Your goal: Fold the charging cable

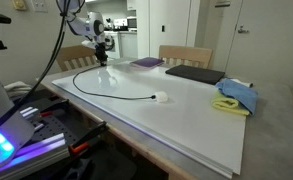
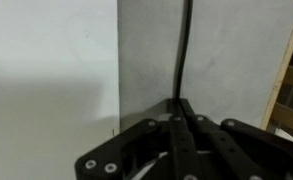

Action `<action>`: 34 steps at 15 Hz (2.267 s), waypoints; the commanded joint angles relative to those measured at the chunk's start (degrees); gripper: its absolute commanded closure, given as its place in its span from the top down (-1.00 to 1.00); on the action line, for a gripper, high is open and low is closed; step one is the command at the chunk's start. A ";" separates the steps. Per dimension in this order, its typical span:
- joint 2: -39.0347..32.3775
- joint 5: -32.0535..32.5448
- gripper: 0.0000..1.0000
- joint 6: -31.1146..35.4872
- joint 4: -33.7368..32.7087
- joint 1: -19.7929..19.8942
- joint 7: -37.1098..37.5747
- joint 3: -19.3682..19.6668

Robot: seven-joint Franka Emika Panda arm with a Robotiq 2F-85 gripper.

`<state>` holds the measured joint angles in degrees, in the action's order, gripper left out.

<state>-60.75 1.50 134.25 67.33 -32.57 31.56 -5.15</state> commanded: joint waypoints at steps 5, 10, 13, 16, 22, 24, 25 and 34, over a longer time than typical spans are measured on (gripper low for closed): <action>4.17 0.33 -0.98 -6.21 1.96 0.29 -4.15 -0.94; 7.61 0.93 -0.98 -5.24 4.25 0.34 -3.04 0.73; 9.83 0.69 -0.98 -4.04 6.97 0.66 -2.17 2.17; 12.72 0.70 -0.98 -2.39 11.32 0.79 -0.22 4.41; 20.00 2.57 -0.98 4.10 24.29 0.48 8.54 9.39; 22.71 4.59 -0.98 5.59 29.02 0.16 11.88 10.75; 23.69 5.70 -0.98 6.12 31.06 0.55 12.20 10.59; 20.31 6.24 -0.93 4.11 25.92 2.13 11.70 8.40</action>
<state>-40.39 6.39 138.59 93.50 -31.65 42.45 4.70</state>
